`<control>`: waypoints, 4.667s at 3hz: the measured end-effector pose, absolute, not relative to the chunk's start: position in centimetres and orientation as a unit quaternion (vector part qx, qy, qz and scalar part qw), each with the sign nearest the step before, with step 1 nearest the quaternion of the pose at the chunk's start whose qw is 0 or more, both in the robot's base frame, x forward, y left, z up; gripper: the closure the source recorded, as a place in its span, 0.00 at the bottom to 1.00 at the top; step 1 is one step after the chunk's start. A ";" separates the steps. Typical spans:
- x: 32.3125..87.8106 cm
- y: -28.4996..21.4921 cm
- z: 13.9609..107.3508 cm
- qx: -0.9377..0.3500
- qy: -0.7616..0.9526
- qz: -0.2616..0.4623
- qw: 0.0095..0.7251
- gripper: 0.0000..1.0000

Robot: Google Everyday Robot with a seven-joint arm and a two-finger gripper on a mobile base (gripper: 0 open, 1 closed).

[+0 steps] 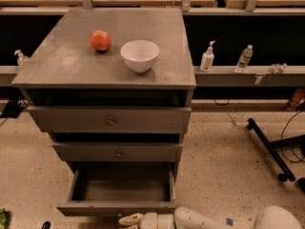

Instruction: Close bottom drawer

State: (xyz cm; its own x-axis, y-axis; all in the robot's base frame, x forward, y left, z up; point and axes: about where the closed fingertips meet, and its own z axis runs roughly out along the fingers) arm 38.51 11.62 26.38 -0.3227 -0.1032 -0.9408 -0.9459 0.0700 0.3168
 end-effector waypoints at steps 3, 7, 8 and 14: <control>39.0 11.3 23.6 -0.439 0.629 0.475 0.431 1.00; 46.8 7.5 15.1 -0.510 0.624 0.364 0.466 1.00; 49.6 7.3 15.2 -0.510 0.616 0.353 0.485 1.00; 57.0 9.9 18.3 -0.541 0.525 0.357 0.551 1.00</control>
Offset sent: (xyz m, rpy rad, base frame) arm 0.0052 -0.0039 -0.0246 -0.0568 -0.0843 -0.0709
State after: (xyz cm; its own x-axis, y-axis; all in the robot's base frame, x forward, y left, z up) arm 57.03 9.92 18.30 0.1938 -0.1756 -0.9652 -0.9619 0.1597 -0.2221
